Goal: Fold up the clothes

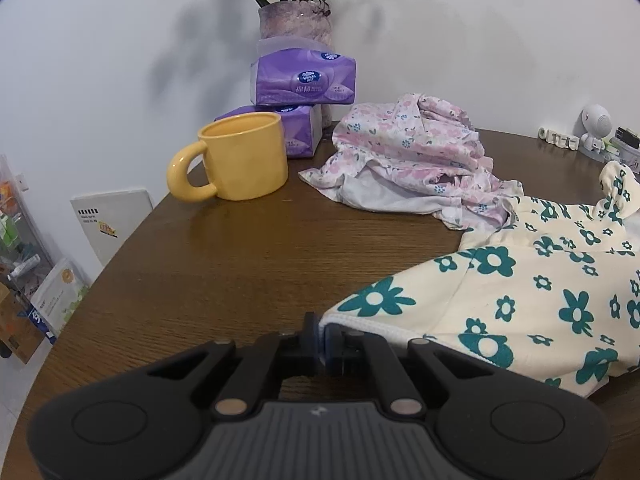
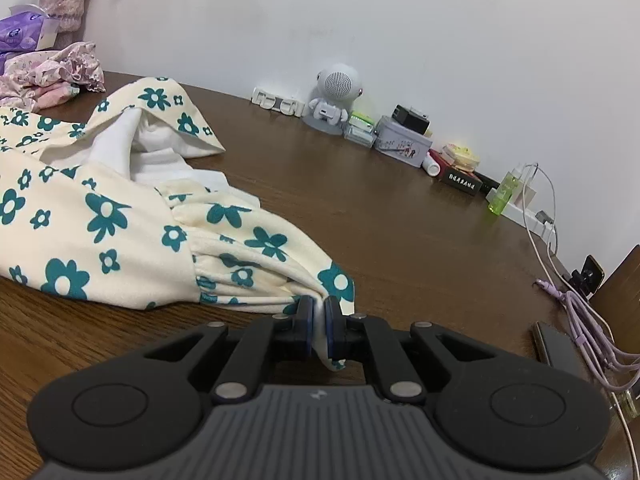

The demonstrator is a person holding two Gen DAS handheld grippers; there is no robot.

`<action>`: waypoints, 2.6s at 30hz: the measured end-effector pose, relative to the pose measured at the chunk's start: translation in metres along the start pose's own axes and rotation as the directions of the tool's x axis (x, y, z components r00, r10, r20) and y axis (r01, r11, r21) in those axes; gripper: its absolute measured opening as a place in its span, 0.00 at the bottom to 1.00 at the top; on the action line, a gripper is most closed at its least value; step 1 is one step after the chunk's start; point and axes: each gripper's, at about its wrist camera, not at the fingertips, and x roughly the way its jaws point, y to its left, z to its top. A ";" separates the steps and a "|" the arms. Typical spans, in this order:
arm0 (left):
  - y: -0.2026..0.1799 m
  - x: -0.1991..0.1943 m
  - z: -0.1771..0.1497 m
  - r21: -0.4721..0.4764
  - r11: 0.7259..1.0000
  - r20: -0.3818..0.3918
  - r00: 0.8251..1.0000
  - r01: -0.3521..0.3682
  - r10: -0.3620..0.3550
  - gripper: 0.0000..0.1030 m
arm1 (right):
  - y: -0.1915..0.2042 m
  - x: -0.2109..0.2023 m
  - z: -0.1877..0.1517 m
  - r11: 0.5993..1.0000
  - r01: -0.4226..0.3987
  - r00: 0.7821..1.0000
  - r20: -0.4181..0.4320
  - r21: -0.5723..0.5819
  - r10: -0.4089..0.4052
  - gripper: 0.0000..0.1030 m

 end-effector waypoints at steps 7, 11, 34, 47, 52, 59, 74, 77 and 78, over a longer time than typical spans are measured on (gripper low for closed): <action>0.007 -0.004 0.002 -0.066 0.997 -0.010 1.000 0.027 -0.027 0.14 | -0.001 -0.002 0.000 1.000 -0.009 1.000 0.001 0.014 0.009 0.07; 0.016 -0.019 0.000 -0.135 0.990 0.000 0.999 0.051 -0.051 0.50 | -0.013 -0.010 0.001 0.995 -0.039 0.999 0.004 0.097 0.039 0.33; -0.037 -0.053 0.041 0.009 0.961 0.008 0.961 0.275 -0.275 0.68 | -0.016 -0.054 0.043 0.955 -0.251 0.967 0.077 0.159 0.241 0.61; -0.075 0.013 0.084 0.015 0.941 -0.188 0.925 0.338 -0.329 0.71 | -0.001 0.020 0.093 0.915 -0.335 0.922 -0.120 0.224 0.367 0.61; -0.082 0.038 0.090 0.015 0.939 -0.236 0.914 0.343 -0.330 0.71 | 0.007 0.042 0.099 0.924 -0.320 0.913 -0.194 0.210 0.360 0.62; -0.089 0.055 0.093 0.045 0.926 -0.280 0.895 0.374 -0.347 0.52 | 0.006 0.053 0.095 0.910 -0.350 0.892 -0.219 0.221 0.396 0.51; -0.085 0.001 0.088 0.139 0.886 -0.175 0.892 0.442 -0.417 0.03 | -0.006 0.022 0.088 0.878 -0.426 0.881 -0.120 0.216 0.457 0.04; -0.081 -0.023 0.081 0.150 0.877 -0.139 0.888 0.457 -0.439 0.02 | -0.011 0.012 0.085 0.874 -0.425 0.885 -0.092 0.236 0.456 0.04; -0.079 -0.031 0.079 0.145 0.873 -0.131 0.884 0.465 -0.449 0.02 | -0.013 0.008 0.084 0.872 -0.427 0.886 -0.085 0.240 0.457 0.04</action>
